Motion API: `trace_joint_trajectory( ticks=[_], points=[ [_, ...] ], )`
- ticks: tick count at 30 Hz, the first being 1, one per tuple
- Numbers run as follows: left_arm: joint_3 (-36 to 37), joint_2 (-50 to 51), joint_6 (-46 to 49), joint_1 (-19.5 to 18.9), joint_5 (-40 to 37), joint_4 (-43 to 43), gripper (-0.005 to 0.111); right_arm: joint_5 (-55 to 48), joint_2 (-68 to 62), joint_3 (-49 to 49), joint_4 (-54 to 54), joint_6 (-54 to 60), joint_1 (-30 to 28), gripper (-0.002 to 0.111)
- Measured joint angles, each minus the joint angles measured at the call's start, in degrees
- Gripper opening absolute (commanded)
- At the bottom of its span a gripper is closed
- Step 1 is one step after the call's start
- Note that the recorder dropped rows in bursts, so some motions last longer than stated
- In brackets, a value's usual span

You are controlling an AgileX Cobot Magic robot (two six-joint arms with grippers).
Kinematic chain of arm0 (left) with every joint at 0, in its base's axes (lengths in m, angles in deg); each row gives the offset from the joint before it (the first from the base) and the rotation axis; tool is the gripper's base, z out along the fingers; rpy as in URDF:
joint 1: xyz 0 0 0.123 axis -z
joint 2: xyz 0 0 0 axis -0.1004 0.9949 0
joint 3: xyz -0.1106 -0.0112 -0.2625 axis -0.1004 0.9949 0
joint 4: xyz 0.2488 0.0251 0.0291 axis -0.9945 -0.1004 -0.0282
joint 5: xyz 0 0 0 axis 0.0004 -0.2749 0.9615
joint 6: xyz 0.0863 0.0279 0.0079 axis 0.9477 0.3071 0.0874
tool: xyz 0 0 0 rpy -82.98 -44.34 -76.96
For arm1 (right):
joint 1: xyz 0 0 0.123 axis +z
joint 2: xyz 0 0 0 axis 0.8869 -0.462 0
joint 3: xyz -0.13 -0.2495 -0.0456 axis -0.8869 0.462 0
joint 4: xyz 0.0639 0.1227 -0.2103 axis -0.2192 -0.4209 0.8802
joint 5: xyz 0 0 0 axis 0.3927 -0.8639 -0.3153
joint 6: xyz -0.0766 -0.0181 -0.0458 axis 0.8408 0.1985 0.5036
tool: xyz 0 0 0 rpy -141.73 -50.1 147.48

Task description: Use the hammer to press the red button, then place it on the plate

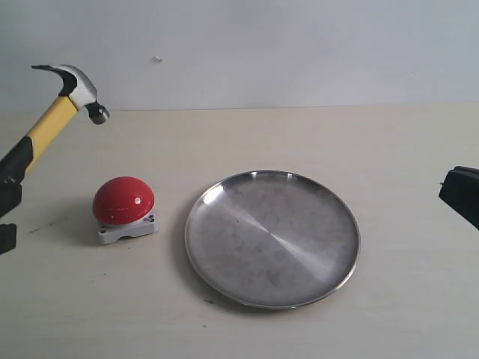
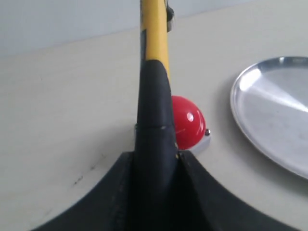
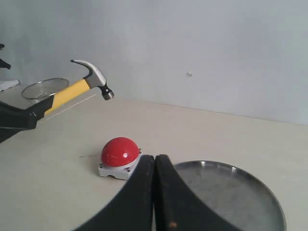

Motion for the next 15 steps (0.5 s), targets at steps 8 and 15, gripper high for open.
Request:
trace_joint_trajectory(
  ticks=[8,15],
  points=[
    [1.0,13.8,-2.5,0.0,-0.6,1.0,0.000,0.0,0.0,0.0,-1.0,0.0,0.0,0.000],
    [-0.1,15.8,-2.9,0.0,-1.2,0.9,0.000,0.0,0.0,0.0,-1.3,0.0,0.0,0.000]
  ],
)
